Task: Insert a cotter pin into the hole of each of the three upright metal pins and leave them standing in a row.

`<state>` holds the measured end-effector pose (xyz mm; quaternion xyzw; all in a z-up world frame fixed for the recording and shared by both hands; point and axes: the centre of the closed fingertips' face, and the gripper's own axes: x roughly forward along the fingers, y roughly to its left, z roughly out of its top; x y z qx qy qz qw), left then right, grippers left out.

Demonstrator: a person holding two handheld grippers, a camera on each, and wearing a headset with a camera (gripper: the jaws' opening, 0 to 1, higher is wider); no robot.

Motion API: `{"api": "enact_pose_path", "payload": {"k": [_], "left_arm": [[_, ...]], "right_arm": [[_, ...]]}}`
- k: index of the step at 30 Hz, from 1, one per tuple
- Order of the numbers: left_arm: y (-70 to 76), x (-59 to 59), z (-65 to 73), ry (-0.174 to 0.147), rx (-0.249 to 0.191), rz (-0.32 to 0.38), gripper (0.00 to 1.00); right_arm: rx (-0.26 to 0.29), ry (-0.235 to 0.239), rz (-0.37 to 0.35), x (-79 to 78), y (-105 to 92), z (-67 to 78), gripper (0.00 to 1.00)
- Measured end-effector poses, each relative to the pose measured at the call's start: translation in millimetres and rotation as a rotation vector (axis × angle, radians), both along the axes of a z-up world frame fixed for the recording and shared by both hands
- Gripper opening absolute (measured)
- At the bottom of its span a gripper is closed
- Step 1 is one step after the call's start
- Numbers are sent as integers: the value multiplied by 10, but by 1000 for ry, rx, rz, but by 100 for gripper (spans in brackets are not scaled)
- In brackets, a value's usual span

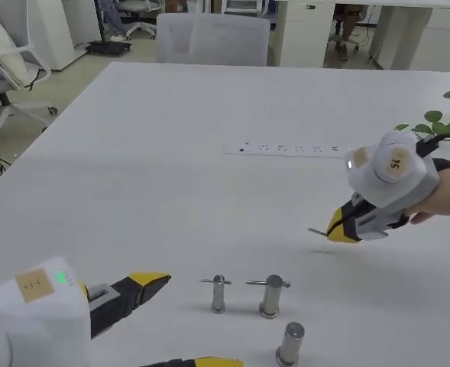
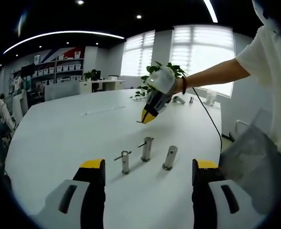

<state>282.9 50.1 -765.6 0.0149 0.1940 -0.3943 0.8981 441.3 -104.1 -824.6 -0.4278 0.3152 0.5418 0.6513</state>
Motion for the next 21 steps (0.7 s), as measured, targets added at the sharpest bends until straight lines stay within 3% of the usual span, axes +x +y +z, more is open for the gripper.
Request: {"api": "enact_pose_path", "payload": {"k": [4, 11, 21], "left_arm": [[-34, -5, 38, 0, -9, -7, 71], [-62, -17, 59, 17, -22, -7, 65], [-111, -48, 97, 17, -32, -12, 58]], "right_arm": [[27, -29, 26, -87, 81, 141, 2], [87, -70, 110, -383, 328, 415, 2], [137, -84, 193, -742, 557, 546, 2]]}}
